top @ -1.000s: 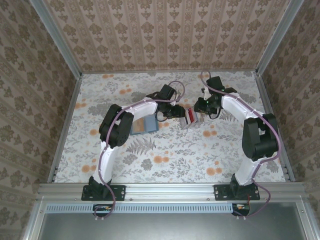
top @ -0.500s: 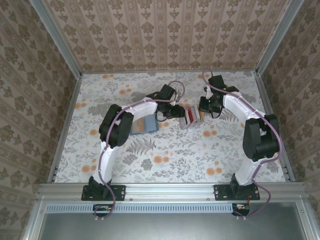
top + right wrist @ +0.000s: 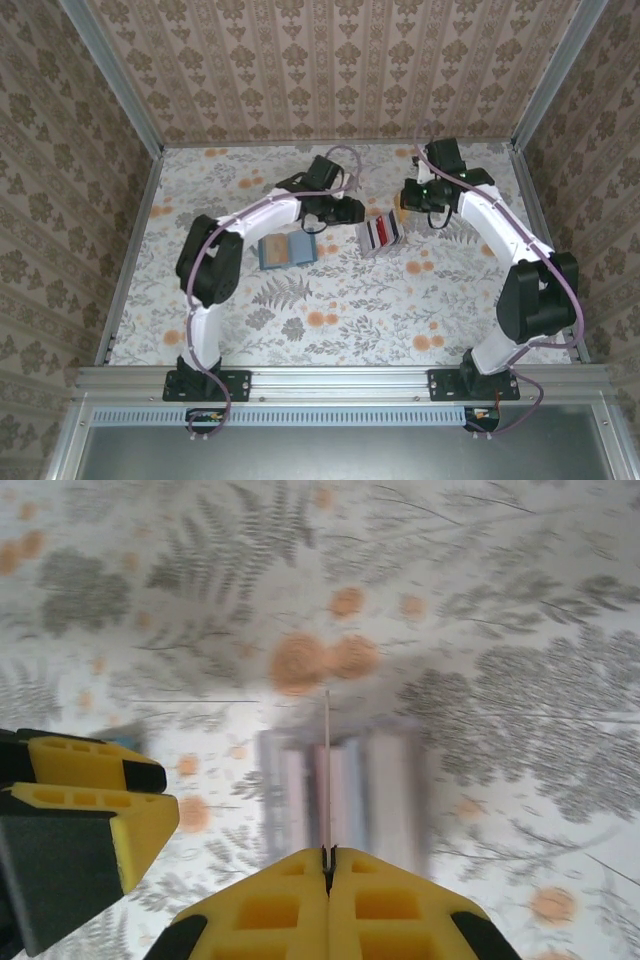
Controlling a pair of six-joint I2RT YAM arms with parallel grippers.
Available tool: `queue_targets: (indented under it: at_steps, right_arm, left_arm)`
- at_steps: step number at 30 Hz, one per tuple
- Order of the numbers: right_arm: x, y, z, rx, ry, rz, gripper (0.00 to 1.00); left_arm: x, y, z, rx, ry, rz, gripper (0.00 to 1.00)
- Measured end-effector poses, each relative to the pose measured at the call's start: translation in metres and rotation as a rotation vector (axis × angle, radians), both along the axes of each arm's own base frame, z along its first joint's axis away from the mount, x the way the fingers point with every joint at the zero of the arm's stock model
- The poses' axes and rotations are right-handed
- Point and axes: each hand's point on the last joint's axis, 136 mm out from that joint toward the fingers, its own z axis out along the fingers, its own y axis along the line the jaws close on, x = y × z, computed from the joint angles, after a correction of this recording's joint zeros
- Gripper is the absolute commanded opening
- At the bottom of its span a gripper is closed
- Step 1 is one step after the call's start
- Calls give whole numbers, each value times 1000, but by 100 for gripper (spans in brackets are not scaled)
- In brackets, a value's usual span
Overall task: Put the credit cards into the card holder
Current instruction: Pick up the credit card from the storage box, then insert the credit card into the card slot.
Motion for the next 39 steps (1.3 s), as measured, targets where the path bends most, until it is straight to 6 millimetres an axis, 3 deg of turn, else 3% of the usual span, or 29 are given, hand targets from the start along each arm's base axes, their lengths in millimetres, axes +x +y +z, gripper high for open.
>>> queue_targets:
  at_steps: [4, 8, 12, 16, 20, 23, 31, 36, 39]
  right_arm:
    - [-6, 52, 6, 107, -47, 113, 6]
    - [-19, 119, -5, 205, -33, 244, 6]
    - [-29, 179, -39, 304, 37, 326, 5]
    - [-39, 217, -80, 358, 130, 352, 5]
    - [-48, 237, -113, 376, 207, 356, 5]
    - [-45, 241, -124, 378, 230, 343, 5]
    - [-33, 251, -110, 425, 196, 349, 5]
    - [-31, 253, -109, 429, 189, 350, 6]
    - [-28, 255, -114, 429, 196, 347, 5]
  left_arm:
    - [1, 42, 16, 15, -36, 69, 43]
    - [-5, 101, 1, 83, -16, 173, 43]
    - [-19, 153, -21, 160, 25, 263, 43]
    - [-34, 192, -40, 214, 65, 332, 42]
    - [-45, 222, -65, 265, 123, 393, 40]
    - [-50, 233, -75, 291, 141, 412, 38]
    - [-46, 247, -84, 310, 135, 434, 29]
    - [-50, 250, -103, 332, 173, 434, 24]
    - [-48, 249, -103, 324, 166, 434, 23]
